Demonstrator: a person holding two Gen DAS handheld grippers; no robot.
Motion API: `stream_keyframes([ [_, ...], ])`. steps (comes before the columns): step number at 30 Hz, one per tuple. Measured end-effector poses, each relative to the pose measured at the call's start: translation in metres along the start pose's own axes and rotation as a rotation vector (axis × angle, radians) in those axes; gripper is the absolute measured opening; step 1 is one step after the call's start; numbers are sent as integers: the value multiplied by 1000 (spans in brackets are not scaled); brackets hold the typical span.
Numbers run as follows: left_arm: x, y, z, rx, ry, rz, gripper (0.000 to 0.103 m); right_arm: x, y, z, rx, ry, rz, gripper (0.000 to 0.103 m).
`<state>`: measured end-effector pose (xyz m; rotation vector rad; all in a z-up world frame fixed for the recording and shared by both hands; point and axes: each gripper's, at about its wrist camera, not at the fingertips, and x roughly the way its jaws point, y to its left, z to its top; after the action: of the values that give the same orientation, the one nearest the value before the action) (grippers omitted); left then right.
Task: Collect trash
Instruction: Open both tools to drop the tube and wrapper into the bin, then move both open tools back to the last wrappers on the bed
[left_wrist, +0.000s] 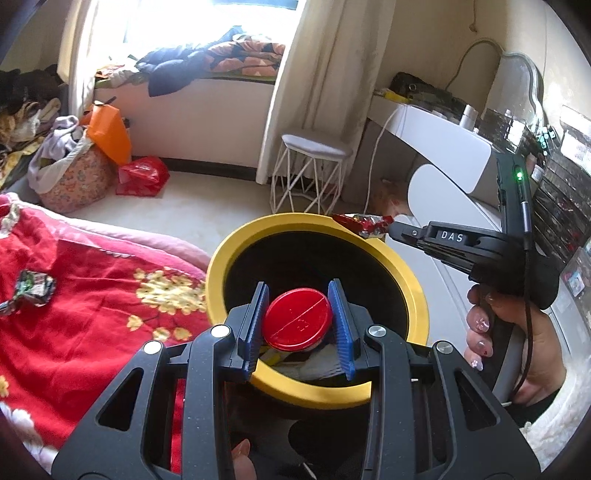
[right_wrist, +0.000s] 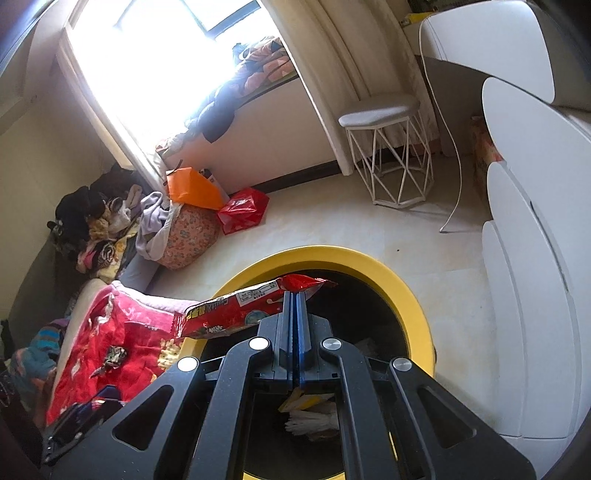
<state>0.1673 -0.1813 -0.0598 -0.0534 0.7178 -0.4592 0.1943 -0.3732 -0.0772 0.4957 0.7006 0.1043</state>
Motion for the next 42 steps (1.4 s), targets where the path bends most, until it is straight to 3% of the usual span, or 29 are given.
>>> stream_keyframes([
  [1, 3, 0, 0, 0, 3, -2, 27, 0, -3, 1, 10, 2, 11, 9],
  [3, 9, 0, 1, -5, 15, -17, 27, 1, -8, 2, 29, 5, 25, 28],
  [5, 16, 2, 2, -16, 27, -17, 29, 1, -9, 2, 37, 4, 24, 31],
  [7, 18, 3, 1, -19, 31, -16, 62, 0, -11, 3, 39, 0, 22, 34],
  [8, 18, 3, 1, -19, 28, -10, 68, -1, -11, 3, 39, -2, 19, 37],
  [11, 13, 4, 0, -18, 14, 5, 74, -1, -5, 3, 22, -11, 6, 46],
  [13, 7, 5, -1, -22, -1, 28, 92, -2, 1, 2, -1, -15, -4, 51],
  [18, -6, 12, -4, -35, -22, 82, 93, -5, 17, 0, -69, -38, -25, 65],
  [24, -24, 26, -3, -57, -52, 140, 93, -7, 35, -4, -136, -60, -22, 72],
  [42, -80, 79, -5, -124, -142, 278, 93, -14, 107, -32, -338, -121, 70, 82],
])
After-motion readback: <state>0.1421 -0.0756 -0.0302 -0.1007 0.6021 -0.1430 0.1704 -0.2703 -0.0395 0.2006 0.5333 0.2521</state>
